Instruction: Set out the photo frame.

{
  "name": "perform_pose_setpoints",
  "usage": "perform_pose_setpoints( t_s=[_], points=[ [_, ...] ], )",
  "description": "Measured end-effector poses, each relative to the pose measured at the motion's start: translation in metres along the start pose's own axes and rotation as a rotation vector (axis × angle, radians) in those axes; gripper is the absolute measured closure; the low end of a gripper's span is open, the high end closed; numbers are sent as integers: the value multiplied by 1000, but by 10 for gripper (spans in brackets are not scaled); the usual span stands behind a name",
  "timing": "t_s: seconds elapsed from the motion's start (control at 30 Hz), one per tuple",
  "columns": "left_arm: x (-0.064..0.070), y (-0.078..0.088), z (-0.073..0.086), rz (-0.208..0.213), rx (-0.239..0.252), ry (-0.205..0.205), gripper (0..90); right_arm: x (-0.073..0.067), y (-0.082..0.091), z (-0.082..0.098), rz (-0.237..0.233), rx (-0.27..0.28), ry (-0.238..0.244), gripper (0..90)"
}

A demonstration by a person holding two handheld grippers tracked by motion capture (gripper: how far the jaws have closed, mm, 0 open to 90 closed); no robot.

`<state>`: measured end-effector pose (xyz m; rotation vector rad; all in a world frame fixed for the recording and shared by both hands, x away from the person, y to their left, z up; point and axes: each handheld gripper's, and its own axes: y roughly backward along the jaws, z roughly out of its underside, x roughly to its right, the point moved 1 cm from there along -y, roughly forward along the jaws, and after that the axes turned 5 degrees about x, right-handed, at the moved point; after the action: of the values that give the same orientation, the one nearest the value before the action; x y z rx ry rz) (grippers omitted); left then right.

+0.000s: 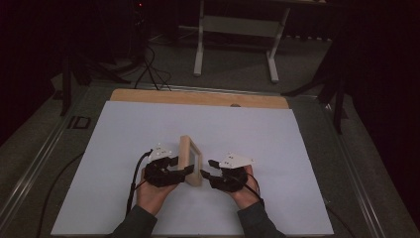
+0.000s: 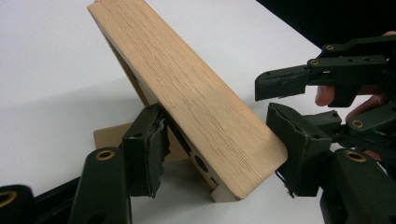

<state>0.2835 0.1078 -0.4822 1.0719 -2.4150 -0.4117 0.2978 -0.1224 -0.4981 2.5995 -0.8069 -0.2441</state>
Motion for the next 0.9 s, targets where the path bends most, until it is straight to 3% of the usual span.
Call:
perform_pose_setpoints(
  t_s=[0.37, 0.63, 0.9],
  points=[
    [-3, 3, -1, 9, 3, -3, 489, 4, 5, -3, 11, 15, -4, 516],
    [0, 3, 0, 19, 11, -28, 559, 16, 23, -11, 54, 73, -32, 516],
    [9, 1, 0, 40, 2, -94, 598, 21, 32, -16, 73, 104, -36, 528]
  ],
)
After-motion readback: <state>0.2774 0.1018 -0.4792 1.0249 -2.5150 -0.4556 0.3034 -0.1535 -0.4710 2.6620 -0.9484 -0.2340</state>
